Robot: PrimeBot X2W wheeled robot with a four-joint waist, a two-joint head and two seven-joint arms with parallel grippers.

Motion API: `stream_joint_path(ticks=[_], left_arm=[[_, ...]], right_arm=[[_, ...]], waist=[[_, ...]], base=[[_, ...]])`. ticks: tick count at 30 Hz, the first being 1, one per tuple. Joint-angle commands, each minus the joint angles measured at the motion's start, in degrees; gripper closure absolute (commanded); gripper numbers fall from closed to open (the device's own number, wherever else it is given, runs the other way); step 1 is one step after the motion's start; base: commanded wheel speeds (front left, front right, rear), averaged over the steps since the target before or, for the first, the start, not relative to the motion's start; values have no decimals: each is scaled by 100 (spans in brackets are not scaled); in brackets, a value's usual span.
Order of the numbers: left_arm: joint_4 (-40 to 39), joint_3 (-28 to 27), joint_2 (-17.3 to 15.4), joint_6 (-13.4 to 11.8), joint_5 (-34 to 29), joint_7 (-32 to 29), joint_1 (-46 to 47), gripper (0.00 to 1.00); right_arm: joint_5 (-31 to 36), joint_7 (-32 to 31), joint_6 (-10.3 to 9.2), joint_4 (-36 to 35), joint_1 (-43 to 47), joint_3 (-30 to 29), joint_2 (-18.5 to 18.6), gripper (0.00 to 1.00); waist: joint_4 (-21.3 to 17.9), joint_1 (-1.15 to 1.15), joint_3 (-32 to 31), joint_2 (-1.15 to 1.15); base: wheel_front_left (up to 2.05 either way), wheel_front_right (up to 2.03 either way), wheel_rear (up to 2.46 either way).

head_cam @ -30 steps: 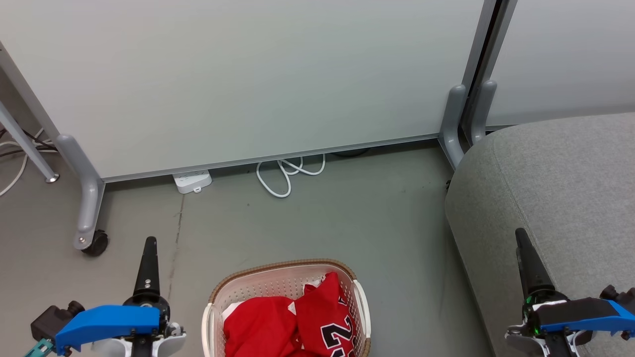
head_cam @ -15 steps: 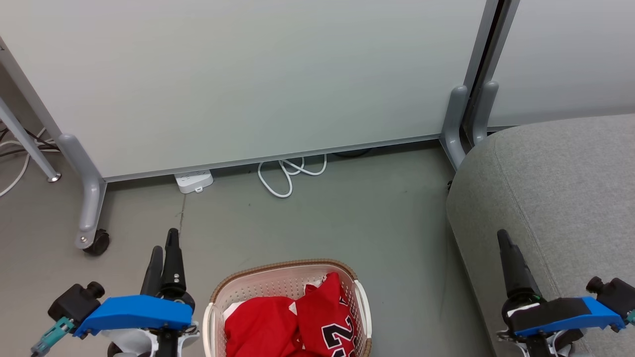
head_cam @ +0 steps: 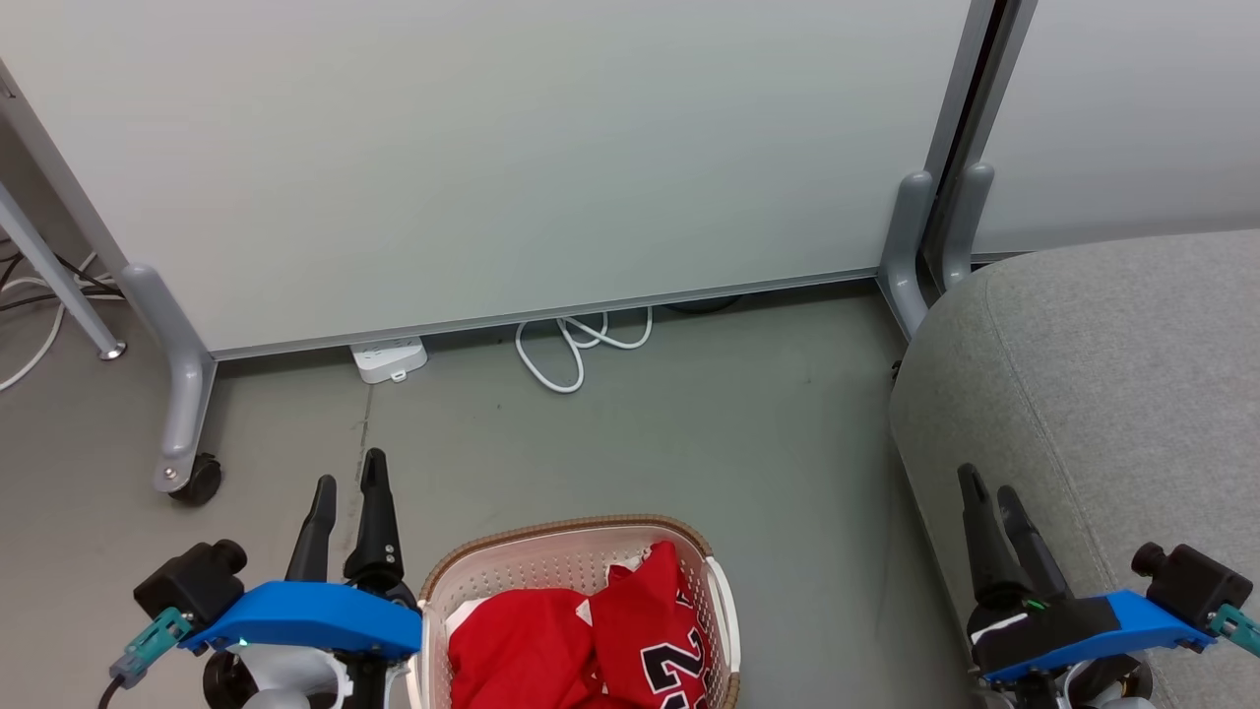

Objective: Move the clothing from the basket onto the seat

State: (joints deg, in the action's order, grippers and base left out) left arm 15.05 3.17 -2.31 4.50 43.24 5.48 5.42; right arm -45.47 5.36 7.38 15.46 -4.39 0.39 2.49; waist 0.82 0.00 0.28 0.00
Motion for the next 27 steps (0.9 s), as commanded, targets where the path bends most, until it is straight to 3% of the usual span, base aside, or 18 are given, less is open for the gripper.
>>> stream_joint_path(ticks=[1, 27], left_arm=[[-32, 60, -46, -26, -247, 66, 161, 0], [158, 400, -57, -40, -1959, 467, 256, 0]], right_arm=[[226, 78, 9, -31, -125, 33, 40, 0], [1862, 478, 12, 98, -167, 241, 47, 0]], waist=[[7, 0, 0, 0], [95, 0, -9, 0]], base=[[0, 0, 0], [0, 0, 0]])
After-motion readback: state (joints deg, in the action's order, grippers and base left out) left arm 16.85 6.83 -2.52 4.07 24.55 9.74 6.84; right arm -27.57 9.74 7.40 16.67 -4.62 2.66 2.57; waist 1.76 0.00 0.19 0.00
